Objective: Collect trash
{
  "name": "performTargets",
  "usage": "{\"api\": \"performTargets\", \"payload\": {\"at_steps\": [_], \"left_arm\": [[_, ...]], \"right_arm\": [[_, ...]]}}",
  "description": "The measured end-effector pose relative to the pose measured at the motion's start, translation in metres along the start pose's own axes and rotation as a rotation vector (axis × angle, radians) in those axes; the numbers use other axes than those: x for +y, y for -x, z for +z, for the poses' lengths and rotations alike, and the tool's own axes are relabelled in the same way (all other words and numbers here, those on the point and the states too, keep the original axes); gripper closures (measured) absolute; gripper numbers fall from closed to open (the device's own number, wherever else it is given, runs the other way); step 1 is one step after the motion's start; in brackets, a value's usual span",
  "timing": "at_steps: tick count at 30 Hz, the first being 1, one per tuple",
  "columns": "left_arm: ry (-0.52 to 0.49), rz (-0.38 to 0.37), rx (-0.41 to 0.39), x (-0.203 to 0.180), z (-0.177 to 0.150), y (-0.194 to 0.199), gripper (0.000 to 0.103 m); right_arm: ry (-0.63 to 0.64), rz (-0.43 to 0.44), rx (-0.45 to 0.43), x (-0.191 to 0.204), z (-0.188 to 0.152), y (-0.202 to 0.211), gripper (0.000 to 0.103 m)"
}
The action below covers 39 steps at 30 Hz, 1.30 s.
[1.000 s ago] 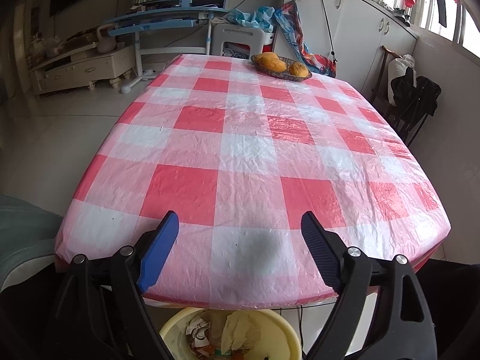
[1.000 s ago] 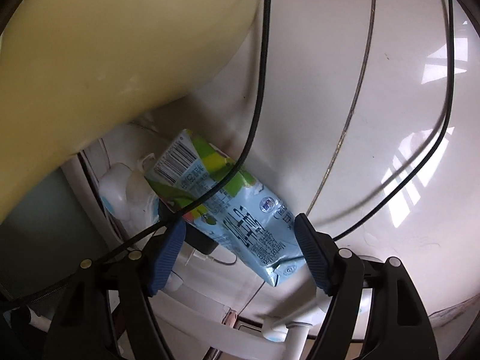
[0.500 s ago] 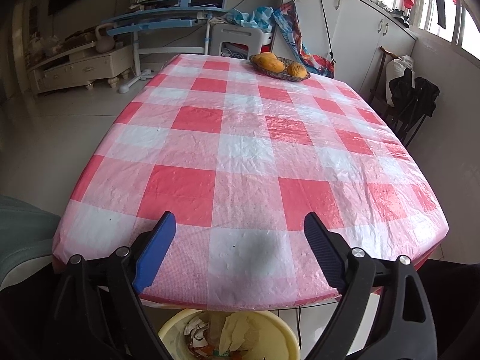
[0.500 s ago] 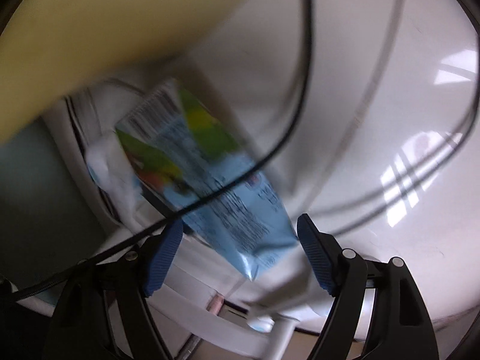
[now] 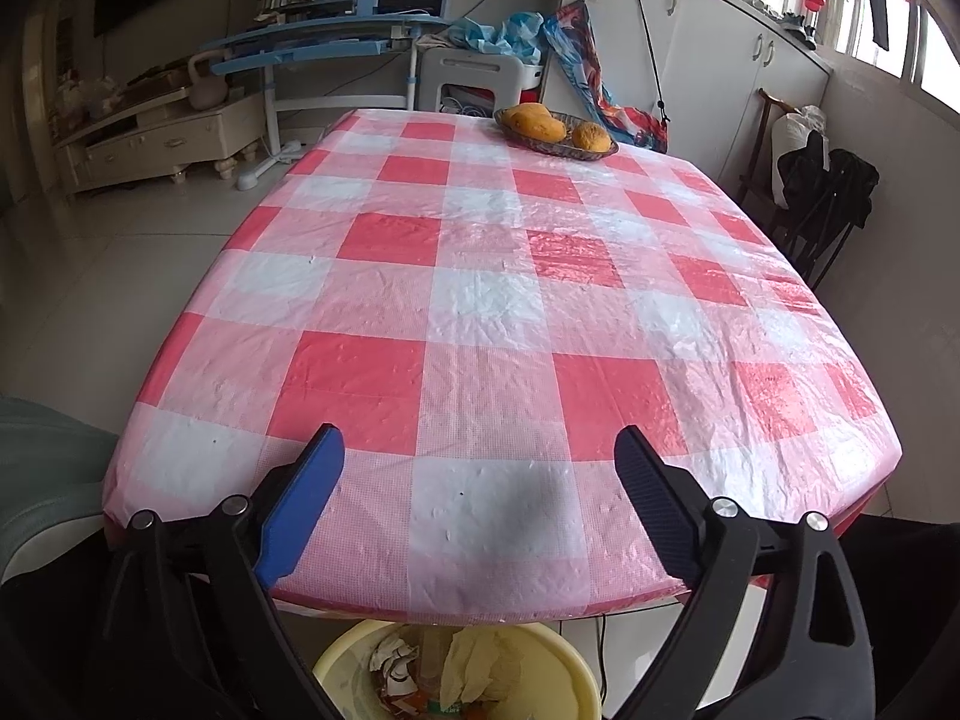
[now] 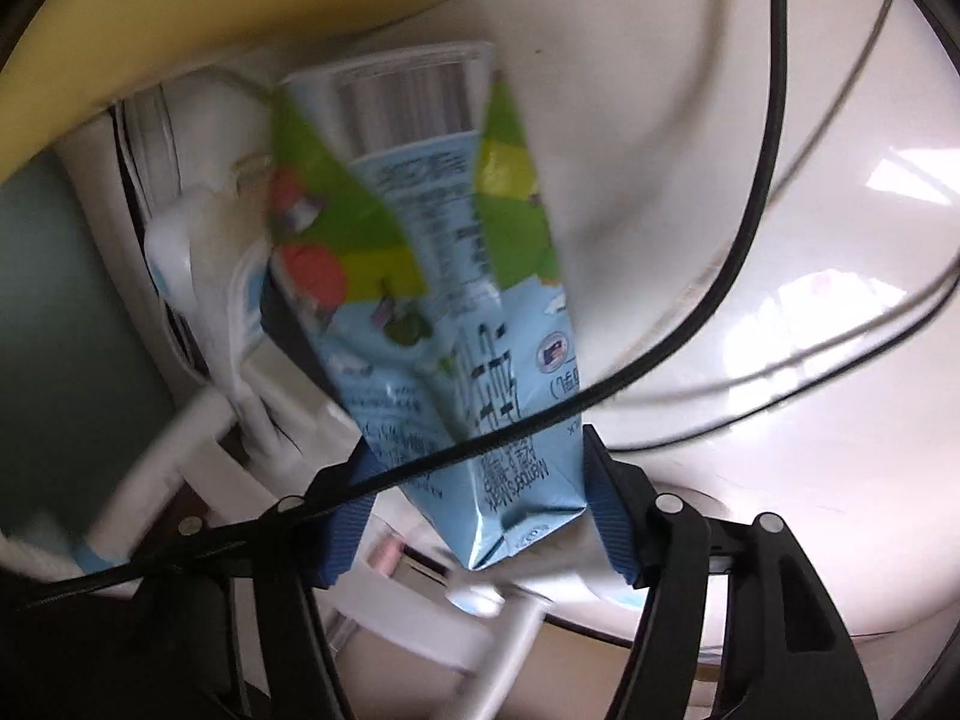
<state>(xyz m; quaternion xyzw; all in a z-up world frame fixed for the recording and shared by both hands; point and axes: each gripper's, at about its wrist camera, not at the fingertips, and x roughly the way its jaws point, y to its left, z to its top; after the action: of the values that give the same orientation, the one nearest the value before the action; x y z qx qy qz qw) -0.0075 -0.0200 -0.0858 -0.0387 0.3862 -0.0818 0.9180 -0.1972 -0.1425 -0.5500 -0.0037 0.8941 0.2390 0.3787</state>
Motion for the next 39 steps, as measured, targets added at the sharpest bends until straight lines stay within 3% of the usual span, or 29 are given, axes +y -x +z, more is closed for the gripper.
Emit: {"api": "performTargets", "payload": {"at_steps": [3, 6, 10, 18, 25, 27, 30, 35, 39], "left_arm": [[0.009, -0.005, 0.0, 0.001, -0.001, 0.0, 0.015], [0.026, -0.016, 0.002, 0.004, -0.002, 0.001, 0.015], [0.033, -0.018, 0.004, 0.006, -0.003, 0.001, 0.015], [0.025, 0.003, 0.005, 0.005, -0.003, 0.001, 0.015], [0.025, 0.007, 0.004, 0.005, -0.003, 0.001, 0.015], [0.018, 0.013, 0.003, 0.004, -0.003, 0.001, 0.015], [0.013, 0.02, 0.0, 0.004, -0.004, 0.002, 0.015], [0.015, 0.02, -0.004, 0.003, -0.005, 0.002, 0.015], [0.003, 0.029, -0.01, 0.001, -0.007, 0.004, 0.015]], "right_arm": [[-0.029, 0.06, 0.057, -0.013, -0.008, 0.016, 0.043], [-0.013, 0.066, 0.104, -0.03, -0.025, 0.043, 0.043], [-0.01, 0.107, 0.06, -0.046, -0.047, 0.091, 0.043], [-0.014, 0.26, -0.166, -0.021, -0.101, 0.173, 0.043], [-0.179, 0.452, -0.373, -0.019, -0.176, 0.23, 0.049], [-0.189, 0.494, -0.413, -0.012, -0.18, 0.24, 0.049], [-0.201, 0.543, -0.456, -0.008, -0.194, 0.247, 0.049], [-0.227, 0.723, -0.573, -0.003, -0.215, 0.252, 0.049], [-0.235, 0.836, -0.645, 0.012, -0.2, 0.241, 0.049]]}}
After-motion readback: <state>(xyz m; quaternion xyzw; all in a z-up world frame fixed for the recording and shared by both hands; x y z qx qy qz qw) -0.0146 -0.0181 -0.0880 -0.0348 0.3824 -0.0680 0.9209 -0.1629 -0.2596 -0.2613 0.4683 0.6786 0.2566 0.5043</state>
